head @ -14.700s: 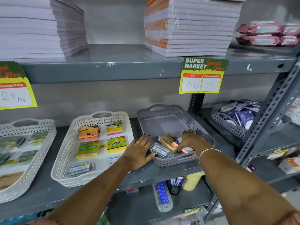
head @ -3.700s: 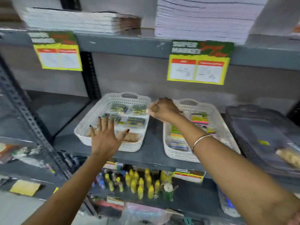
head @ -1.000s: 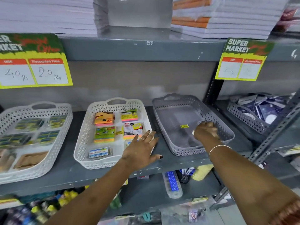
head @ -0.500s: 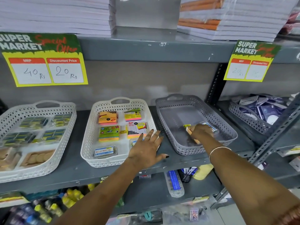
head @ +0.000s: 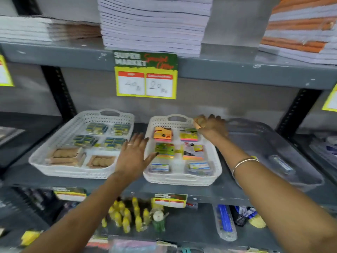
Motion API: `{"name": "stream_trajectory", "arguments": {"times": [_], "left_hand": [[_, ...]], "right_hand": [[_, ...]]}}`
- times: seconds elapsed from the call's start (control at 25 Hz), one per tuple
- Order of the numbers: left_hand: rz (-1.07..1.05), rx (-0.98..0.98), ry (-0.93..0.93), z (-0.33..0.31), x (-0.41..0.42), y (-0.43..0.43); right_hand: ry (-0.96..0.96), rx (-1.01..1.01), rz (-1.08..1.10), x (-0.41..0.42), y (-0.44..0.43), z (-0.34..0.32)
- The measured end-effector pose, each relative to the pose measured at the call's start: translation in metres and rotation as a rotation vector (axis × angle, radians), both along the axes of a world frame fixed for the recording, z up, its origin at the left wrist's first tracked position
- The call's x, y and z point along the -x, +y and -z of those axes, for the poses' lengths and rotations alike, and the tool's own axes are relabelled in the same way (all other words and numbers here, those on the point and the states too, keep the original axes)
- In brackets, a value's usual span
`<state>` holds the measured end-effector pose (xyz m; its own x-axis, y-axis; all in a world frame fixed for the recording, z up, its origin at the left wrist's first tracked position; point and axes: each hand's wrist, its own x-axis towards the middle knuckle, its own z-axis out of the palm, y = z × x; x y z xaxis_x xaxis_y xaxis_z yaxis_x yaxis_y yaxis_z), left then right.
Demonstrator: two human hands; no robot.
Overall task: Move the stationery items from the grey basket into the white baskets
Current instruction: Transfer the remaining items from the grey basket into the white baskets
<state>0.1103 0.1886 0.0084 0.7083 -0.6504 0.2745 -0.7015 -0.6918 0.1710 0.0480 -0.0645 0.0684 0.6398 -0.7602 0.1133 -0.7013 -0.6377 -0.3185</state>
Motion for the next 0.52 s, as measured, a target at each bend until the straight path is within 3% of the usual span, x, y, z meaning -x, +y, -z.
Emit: {"name": "stream_trajectory", "arguments": {"times": [0.24, 0.52], "left_hand": [[-0.372, -0.048, 0.078, 0.014, -0.051, 0.12], [-0.377, -0.122, 0.094, 0.03, -0.061, 0.161]], "right_hand": [[0.007, -0.006, -0.366, -0.084, 0.128, 0.005], [0.065, -0.011, -0.703, -0.124, 0.241, 0.028]]}}
